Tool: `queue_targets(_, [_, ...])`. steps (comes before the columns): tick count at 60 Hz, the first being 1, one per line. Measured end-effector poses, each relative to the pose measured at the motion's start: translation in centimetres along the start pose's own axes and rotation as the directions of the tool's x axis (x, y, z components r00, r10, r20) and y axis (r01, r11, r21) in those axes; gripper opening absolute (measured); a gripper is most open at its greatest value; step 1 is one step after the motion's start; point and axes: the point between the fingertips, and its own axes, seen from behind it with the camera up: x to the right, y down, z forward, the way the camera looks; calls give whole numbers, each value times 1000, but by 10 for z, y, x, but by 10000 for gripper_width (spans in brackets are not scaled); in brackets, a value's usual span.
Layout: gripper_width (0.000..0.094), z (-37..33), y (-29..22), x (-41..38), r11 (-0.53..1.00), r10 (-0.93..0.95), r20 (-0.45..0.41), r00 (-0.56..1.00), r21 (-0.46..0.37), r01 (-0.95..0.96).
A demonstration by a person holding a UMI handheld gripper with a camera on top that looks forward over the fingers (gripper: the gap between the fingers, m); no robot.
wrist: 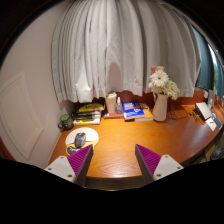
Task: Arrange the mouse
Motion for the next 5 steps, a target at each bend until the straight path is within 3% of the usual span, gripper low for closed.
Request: queue_targets(5, [840,-5,1,8,1000,5,-3,1000,3,-5])
